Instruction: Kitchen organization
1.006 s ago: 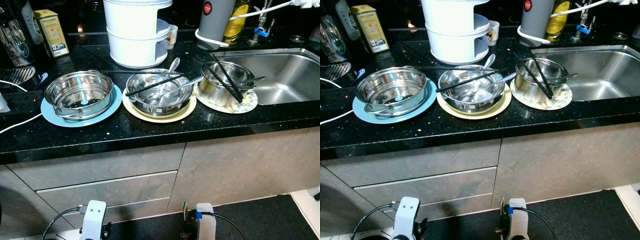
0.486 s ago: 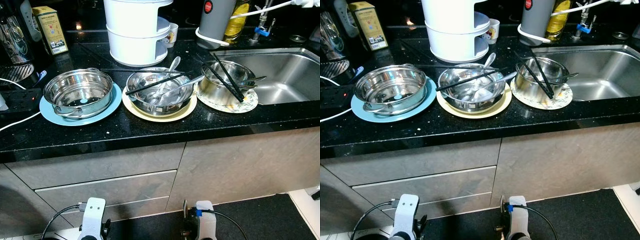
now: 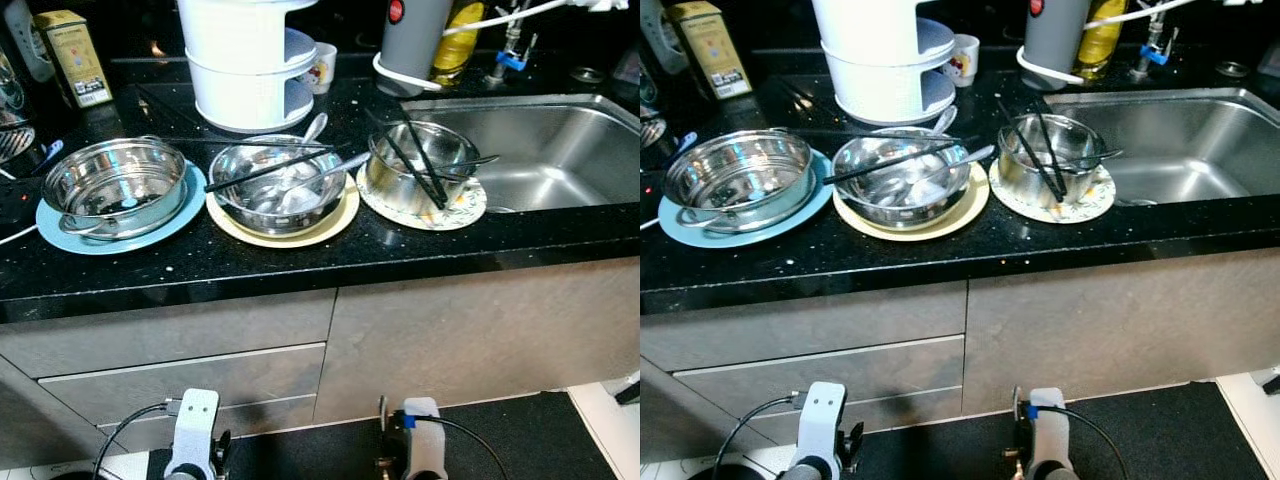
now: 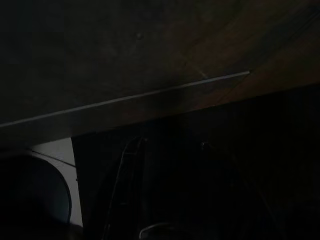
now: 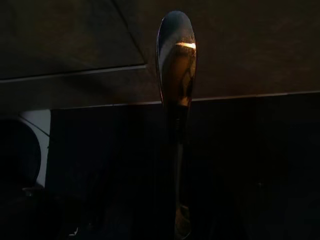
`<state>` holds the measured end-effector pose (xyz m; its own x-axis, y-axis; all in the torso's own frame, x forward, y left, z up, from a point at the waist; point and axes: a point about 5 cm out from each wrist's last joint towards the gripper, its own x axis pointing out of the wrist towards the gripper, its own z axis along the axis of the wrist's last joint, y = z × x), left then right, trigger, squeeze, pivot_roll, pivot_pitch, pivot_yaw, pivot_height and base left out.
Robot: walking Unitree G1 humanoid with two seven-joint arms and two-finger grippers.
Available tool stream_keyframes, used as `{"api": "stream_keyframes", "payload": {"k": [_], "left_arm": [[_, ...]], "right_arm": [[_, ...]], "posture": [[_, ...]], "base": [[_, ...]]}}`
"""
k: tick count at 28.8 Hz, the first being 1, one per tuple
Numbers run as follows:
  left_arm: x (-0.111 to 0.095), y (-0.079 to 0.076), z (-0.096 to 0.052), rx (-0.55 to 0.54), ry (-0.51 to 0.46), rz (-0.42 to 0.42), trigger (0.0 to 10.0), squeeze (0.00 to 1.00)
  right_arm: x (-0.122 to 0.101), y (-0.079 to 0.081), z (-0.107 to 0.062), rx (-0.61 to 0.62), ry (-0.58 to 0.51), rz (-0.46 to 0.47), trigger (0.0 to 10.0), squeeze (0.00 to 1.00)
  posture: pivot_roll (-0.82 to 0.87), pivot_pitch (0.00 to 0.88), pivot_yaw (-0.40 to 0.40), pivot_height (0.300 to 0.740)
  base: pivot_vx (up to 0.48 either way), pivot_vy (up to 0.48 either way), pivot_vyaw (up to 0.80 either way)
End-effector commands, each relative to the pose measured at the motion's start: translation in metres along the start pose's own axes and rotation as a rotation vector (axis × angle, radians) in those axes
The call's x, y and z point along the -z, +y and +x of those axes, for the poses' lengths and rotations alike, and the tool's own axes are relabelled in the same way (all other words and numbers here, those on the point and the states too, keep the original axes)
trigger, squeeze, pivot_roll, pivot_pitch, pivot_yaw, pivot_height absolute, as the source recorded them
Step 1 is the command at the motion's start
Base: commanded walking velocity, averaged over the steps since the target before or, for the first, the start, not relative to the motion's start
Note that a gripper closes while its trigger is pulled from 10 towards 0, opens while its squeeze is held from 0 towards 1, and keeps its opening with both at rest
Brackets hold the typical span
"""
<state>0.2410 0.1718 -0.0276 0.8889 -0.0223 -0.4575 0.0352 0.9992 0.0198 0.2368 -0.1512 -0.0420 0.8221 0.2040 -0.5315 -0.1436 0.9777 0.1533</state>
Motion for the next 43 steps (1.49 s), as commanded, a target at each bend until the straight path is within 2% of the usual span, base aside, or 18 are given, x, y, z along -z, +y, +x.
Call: {"api": "stream_keyframes", "payload": {"k": [1, 43], "left_arm": [[0.0118, 0.0013, -0.0043, -0.004, 0.041, 0.0, 10.0, 0.0], [0.0124, 0.0014, -0.0013, -0.002, 0.038, -0.028, 10.0, 0.0]], "right_arm": [[0.009, 0.0022, -0.0028, -0.005, 0.025, 0.008, 10.0, 0.0], [0.0053, 0.0004, -0.001, -0.011, 0.022, -0.01, 10.0, 0.0]], "posture": [[-0.07, 0.221, -0.041, 0.74], [-0.08, 0.207, -0.05, 0.74]], "base": [[0.0, -0.375, 0.0], [0.0, -0.38, 0.0]]}}
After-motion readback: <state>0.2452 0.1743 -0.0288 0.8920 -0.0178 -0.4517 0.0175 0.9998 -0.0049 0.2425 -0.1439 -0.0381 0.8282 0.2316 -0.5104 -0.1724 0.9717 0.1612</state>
